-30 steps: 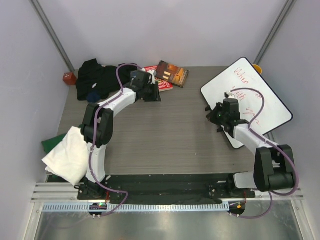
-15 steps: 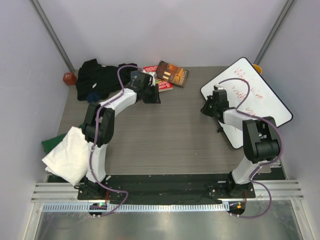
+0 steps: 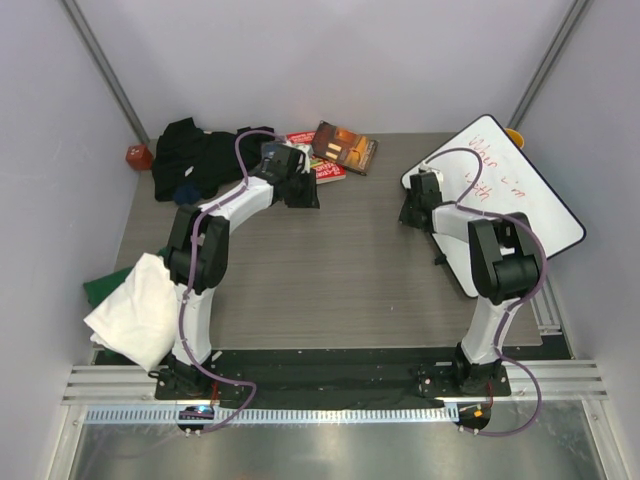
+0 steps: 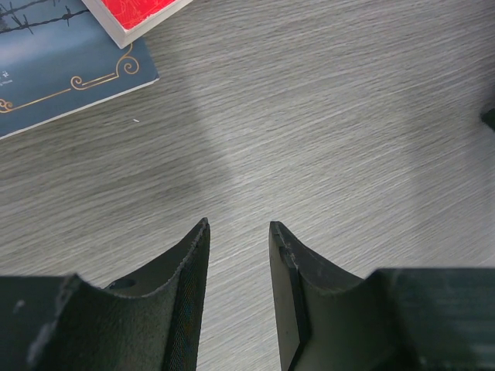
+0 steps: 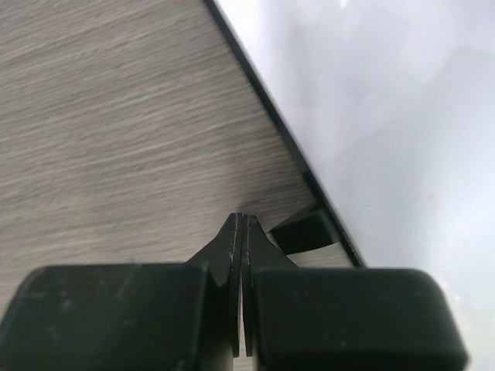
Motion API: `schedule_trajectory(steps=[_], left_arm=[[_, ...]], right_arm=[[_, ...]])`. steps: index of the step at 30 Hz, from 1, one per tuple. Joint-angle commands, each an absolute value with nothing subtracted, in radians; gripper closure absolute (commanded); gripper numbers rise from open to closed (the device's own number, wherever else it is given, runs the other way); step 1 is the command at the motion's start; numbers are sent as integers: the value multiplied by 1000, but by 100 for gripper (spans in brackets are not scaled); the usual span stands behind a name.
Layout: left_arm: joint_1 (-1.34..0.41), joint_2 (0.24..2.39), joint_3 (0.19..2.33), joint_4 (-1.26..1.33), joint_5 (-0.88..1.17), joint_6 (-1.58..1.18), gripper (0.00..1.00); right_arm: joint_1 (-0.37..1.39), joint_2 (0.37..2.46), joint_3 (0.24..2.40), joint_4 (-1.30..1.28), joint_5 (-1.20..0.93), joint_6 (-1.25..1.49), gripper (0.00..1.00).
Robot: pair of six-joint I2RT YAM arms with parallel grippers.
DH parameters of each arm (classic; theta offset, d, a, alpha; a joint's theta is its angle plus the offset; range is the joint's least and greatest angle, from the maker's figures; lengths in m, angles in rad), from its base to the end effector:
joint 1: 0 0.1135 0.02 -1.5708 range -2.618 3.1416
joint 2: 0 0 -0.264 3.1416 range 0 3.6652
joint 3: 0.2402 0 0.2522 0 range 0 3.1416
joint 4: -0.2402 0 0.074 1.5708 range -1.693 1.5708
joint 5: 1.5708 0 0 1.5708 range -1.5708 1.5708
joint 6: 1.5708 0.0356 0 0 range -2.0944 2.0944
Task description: Fold and stack the t-shirts
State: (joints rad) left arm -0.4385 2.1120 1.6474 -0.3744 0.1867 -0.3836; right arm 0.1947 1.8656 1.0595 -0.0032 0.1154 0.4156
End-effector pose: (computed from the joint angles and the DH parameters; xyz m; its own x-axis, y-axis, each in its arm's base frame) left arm 0.4270 -0.2075 0.2026 -0.8228 -0.0203 -0.5680 0.2389 0.8944 -0.3781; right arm 0.3786 0.0705 0.1517 -0.6958 0.2716 -0.6649 0.1822 0.9622 0.2023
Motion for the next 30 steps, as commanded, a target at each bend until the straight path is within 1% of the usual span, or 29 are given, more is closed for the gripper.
schedule_trajectory(steps=[1,4,15,21,30], left_arm=[[-442,2100,1666,-385,170,-361,62],[-442,2095,1667,-388,169,-359,62],[-442,2094,1663,-388,173,-359,63],[-442,2088,1657,-385,172,-357,63],[-442,2079,1652,-385,169,-353,63]], right_arm=[[198,1896,1143,-90,227,396,99],[196,1913,1158,-118,270,400,99],[143,1914,1158,-166,304,413,99],[97,1921,1180,-183,285,420,99],[87,1977,1246,-196,287,425,99]])
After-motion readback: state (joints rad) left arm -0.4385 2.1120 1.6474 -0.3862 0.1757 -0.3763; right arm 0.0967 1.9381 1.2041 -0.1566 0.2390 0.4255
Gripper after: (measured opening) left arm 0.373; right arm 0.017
